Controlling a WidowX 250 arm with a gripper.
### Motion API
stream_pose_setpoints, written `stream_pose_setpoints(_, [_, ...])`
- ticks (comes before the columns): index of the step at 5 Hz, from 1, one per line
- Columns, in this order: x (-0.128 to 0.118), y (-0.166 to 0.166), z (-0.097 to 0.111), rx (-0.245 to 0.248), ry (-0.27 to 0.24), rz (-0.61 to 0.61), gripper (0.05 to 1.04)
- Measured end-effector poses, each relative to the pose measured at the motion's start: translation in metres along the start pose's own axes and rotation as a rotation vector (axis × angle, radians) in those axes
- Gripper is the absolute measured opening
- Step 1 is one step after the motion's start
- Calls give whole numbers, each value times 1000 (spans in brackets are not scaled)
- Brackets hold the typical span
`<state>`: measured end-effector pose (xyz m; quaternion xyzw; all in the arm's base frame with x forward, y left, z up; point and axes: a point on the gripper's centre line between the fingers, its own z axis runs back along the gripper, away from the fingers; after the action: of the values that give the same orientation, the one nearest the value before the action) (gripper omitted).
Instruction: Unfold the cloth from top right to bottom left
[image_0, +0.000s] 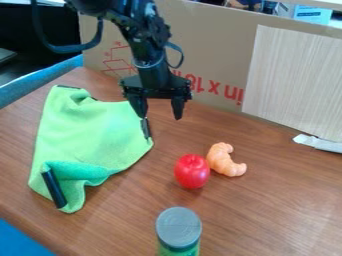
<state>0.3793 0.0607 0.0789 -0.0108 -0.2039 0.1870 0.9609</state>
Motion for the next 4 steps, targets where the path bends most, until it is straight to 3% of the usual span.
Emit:
stream_pose_setpoints(1, [5, -2, 1, 65, -53, -16, 1001])
stream_pose_setpoints(4, [-1, 5, -20, 113, -16, 13, 1001])
